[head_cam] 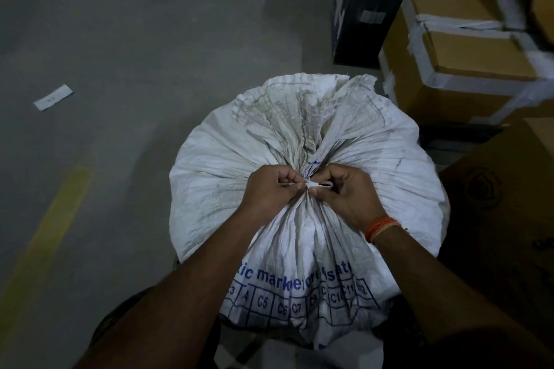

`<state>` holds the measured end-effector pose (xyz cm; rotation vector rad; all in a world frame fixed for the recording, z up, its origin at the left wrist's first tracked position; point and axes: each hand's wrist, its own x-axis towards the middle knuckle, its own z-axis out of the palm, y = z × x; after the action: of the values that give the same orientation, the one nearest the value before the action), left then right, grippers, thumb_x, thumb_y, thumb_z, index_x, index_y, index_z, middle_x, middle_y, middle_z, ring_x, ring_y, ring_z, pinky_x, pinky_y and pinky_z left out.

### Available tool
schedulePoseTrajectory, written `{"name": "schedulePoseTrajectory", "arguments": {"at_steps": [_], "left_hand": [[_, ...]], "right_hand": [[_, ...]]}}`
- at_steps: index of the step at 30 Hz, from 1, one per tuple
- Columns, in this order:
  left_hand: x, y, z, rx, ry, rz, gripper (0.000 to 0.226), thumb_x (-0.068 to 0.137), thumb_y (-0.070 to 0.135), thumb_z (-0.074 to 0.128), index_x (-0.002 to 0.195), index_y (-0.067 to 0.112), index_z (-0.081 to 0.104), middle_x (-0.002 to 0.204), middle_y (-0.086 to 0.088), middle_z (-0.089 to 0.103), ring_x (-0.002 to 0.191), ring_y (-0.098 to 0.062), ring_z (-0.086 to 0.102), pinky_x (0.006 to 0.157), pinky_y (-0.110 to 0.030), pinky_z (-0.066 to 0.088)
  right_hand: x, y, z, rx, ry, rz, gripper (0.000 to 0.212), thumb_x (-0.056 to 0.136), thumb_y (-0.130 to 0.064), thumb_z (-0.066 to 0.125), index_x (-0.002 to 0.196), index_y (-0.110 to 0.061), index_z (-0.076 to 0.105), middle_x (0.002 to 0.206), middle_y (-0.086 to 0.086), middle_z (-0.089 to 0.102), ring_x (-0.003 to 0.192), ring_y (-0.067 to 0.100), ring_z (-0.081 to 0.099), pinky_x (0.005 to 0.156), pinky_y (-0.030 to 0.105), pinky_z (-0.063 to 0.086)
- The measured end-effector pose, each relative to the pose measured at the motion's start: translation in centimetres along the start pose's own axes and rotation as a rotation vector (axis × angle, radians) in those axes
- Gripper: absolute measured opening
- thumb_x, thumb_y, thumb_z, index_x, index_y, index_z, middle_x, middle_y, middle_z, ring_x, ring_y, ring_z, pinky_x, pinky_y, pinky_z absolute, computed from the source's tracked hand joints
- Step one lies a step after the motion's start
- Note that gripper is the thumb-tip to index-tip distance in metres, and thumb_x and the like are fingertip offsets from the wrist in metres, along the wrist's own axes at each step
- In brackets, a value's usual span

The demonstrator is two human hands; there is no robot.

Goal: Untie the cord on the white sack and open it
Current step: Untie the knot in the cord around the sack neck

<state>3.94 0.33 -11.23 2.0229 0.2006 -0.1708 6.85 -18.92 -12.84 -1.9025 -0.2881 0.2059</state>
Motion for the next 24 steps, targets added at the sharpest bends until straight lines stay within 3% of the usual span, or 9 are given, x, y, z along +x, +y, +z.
{"name": "schedulePoseTrajectory", "arguments": {"at_steps": [4, 9, 16, 20, 24], "left_hand": [[-0.1, 0.1, 0.4, -0.025, 0.010, 0.021, 0.013, 0.082, 0.011, 0.077, 0.079, 0.023, 0.080, 0.071, 0.008, 0.075, 0.069, -0.006, 0.068, 0.076, -0.031, 0.057], [0.2, -0.2, 0.0, 0.010, -0.040, 0.033, 0.010, 0.086, 0.016, 0.077, 0.084, 0.025, 0.079, 0.082, 0.007, 0.078, 0.082, -0.008, 0.073, 0.081, -0.030, 0.058], [0.4, -0.2, -1.2, 0.094, -0.042, 0.044, 0.005, 0.086, 0.018, 0.078, 0.088, 0.023, 0.080, 0.079, 0.012, 0.077, 0.080, -0.002, 0.071, 0.072, -0.017, 0.049], [0.4, -0.3, -0.9, 0.069, -0.028, 0.036, 0.006, 0.085, 0.018, 0.079, 0.085, 0.024, 0.080, 0.079, 0.010, 0.078, 0.080, -0.003, 0.072, 0.074, -0.021, 0.053], [0.4, -0.1, -0.1, 0.050, -0.016, 0.052, 0.011, 0.085, 0.016, 0.080, 0.084, 0.027, 0.079, 0.082, 0.007, 0.079, 0.082, -0.006, 0.074, 0.078, -0.027, 0.058]], "right_hand": [[0.0, -0.1, 0.0, 0.013, 0.000, -0.007, 0.015, 0.078, -0.005, 0.084, 0.086, -0.013, 0.076, 0.081, -0.001, 0.075, 0.074, 0.015, 0.071, 0.072, 0.038, 0.061], [0.0, -0.2, 0.0, 0.028, -0.005, -0.011, 0.014, 0.078, -0.003, 0.084, 0.086, -0.010, 0.076, 0.081, 0.001, 0.075, 0.073, 0.014, 0.071, 0.069, 0.031, 0.058], [0.0, -0.4, 0.1, 0.023, 0.005, -0.006, 0.014, 0.077, -0.002, 0.085, 0.086, -0.009, 0.077, 0.081, 0.001, 0.075, 0.073, 0.012, 0.071, 0.068, 0.029, 0.058], [0.0, -0.3, 0.1, 0.011, 0.009, -0.004, 0.015, 0.077, -0.005, 0.086, 0.085, -0.012, 0.076, 0.081, 0.000, 0.075, 0.075, 0.017, 0.072, 0.071, 0.036, 0.061], [0.0, -0.4, 0.1, 0.011, 0.006, -0.010, 0.015, 0.077, -0.006, 0.086, 0.084, -0.014, 0.076, 0.082, -0.002, 0.075, 0.078, 0.015, 0.073, 0.073, 0.033, 0.061]]}}
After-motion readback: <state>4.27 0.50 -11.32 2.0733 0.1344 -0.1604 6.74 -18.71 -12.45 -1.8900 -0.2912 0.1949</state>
